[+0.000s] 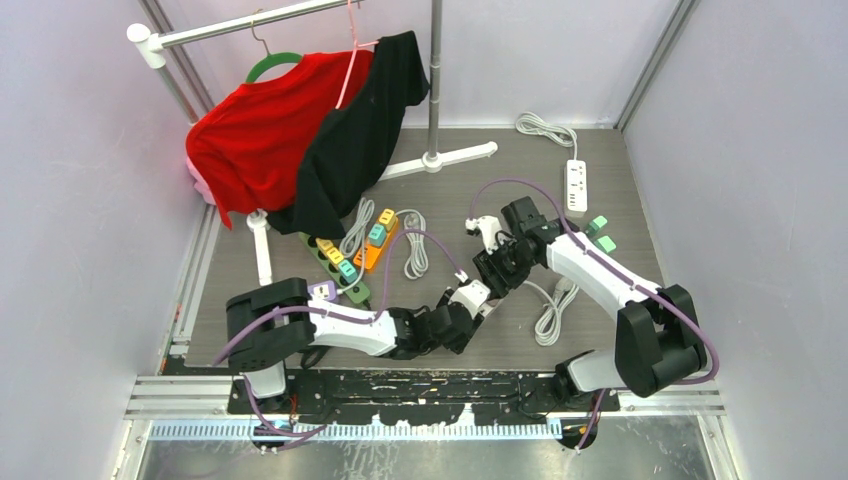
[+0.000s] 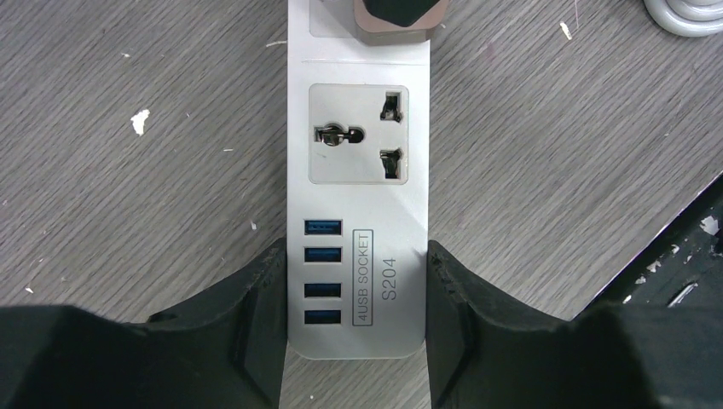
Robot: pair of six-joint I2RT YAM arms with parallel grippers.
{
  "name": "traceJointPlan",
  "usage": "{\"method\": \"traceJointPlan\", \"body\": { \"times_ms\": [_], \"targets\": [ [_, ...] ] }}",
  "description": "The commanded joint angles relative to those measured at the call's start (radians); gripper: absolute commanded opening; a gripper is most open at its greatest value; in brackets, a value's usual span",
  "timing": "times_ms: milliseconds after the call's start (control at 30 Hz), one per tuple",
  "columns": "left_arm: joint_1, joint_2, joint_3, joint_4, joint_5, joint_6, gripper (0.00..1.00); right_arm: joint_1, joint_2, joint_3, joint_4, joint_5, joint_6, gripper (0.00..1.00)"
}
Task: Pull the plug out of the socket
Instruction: Remove the plug from the socket.
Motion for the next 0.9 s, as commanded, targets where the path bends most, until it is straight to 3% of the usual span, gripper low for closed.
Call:
{"method": "traceJointPlan", "body": {
  "times_ms": [0,300,600,867],
  "targets": [
    [0.000,-0.025,0.002,0.020,-0.002,0.007,0.00,0.023,0.011,0.010,0.061,0.014,0.082,0.02],
    [0.011,-0.021,-0.021,0.016,-0.010,-0.012,0.00,-0.058,-0.009,0.014,0.053,0.129,0.075,0.01],
    [0.025,-0.043,-0.054,0.030,0.000,-0.025,0.00,-0.058,-0.021,0.020,-0.011,-0.138,0.019,0.01],
    [0.026,-0.019,0.001,-0.001,0.029,-0.016,0.00,0.014,-0.035,-0.027,0.126,-0.041,0.127,0.01]
  ]
}}
